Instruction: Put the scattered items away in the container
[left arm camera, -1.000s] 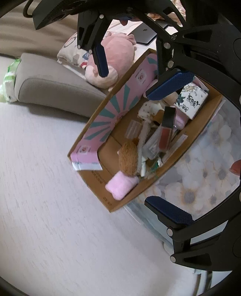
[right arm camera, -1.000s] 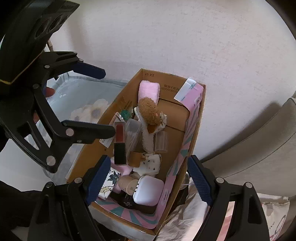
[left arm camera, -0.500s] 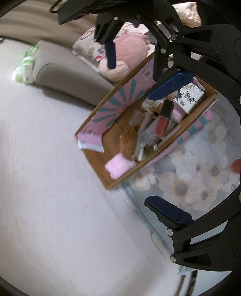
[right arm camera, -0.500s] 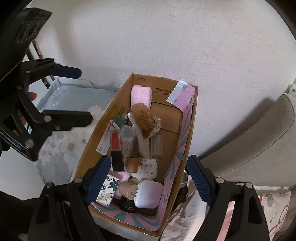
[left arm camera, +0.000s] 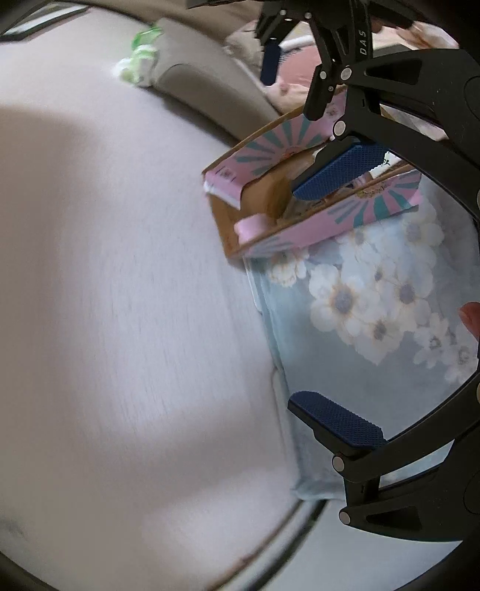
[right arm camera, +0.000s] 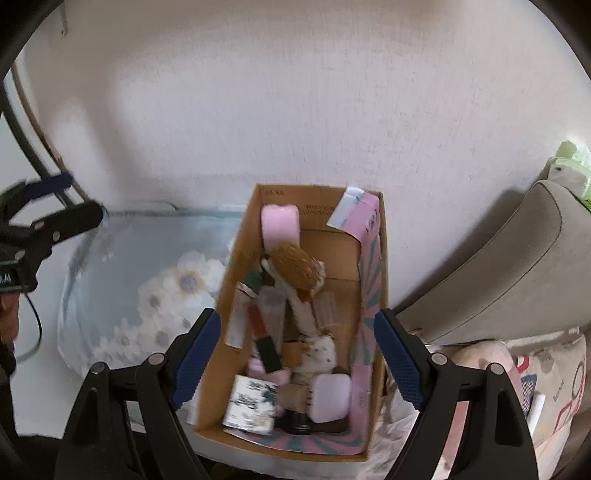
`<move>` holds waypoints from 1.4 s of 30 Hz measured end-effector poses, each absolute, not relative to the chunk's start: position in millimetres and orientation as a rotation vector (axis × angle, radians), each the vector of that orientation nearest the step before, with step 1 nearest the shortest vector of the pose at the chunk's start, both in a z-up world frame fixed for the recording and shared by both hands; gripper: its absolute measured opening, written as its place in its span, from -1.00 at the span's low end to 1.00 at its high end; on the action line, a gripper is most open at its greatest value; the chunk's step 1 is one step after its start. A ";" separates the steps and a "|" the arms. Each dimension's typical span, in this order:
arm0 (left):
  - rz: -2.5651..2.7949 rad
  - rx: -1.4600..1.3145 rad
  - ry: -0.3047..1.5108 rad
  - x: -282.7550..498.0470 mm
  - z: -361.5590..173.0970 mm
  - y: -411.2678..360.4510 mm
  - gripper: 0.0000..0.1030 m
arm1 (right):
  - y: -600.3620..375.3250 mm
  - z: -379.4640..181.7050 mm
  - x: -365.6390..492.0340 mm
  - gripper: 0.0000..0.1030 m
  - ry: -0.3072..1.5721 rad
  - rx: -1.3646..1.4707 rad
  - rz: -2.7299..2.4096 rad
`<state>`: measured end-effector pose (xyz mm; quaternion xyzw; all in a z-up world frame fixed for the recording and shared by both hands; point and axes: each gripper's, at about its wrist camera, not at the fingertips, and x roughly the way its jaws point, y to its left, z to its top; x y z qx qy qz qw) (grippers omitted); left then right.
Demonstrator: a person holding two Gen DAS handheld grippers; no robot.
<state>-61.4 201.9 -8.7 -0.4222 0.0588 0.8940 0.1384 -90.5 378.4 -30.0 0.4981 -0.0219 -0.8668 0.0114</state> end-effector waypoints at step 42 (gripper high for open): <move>2.786 -1.259 -0.037 -0.6 -15.0 59.5 0.99 | 214.2 -1.9 -55.6 0.59 -0.136 1.501 -2.878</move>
